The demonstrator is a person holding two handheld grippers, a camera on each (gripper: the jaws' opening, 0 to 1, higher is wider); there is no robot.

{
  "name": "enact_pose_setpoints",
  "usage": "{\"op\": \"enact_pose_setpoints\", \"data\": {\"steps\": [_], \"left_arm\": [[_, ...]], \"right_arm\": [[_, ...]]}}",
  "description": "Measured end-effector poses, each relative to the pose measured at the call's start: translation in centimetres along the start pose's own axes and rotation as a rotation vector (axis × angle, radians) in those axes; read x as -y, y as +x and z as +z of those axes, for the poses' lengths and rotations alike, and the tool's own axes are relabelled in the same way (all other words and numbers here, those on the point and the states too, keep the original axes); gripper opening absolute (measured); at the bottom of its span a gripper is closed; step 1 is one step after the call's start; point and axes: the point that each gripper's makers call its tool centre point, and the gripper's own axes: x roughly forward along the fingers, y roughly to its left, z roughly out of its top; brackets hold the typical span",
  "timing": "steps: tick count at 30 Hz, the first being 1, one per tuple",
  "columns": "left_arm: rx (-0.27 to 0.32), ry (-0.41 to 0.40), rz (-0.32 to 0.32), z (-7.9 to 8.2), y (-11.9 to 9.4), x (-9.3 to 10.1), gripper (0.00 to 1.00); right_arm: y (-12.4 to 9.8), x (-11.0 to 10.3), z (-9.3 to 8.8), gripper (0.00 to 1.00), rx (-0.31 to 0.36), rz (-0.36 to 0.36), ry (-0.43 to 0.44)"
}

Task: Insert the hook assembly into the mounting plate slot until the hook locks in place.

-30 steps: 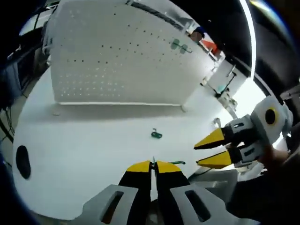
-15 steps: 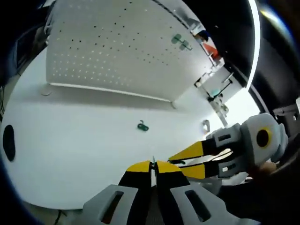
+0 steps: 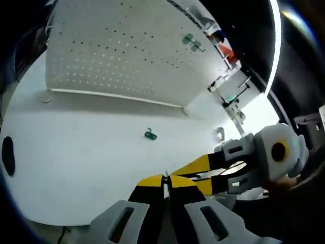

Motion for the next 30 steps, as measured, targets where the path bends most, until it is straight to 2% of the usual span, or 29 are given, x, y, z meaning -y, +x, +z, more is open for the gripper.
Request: {"op": "enact_pose_setpoints", "data": {"steps": [6, 12, 14, 20, 27, 30], "left_arm": [[-0.008, -0.016, -0.014, -0.2, 0.0, 0.3, 0.02], [-0.006, -0.006, -0.021, 0.0, 0.0, 0.3, 0.03], [0.000, 0.026, -0.033, 0.0, 0.0, 0.4, 0.03], [0.009, 0.053, -0.047, -0.1, 0.2, 0.6, 0.05], [0.054, 0.120, -0.072, 0.4, 0.0, 1.0, 0.06], [0.077, 0.152, -0.078, 0.8, -0.2, 1.2, 0.10]], "right_arm": [[-0.2, -0.1, -0.1, 0.01, -0.003, 0.002, -0.007], [-0.3, 0.0, 0.0, 0.00, 0.011, 0.000, 0.022], [-0.3, 0.0, -0.1, 0.00, 0.009, 0.002, 0.035], [-0.5, 0.0, -0.4, 0.00, 0.008, 0.016, 0.084], [-0.8, 0.5, -0.3, 0.00, 0.029, 0.024, 0.166], [-1.0, 0.9, -0.4, 0.00, 0.032, 0.016, 0.185]]}}
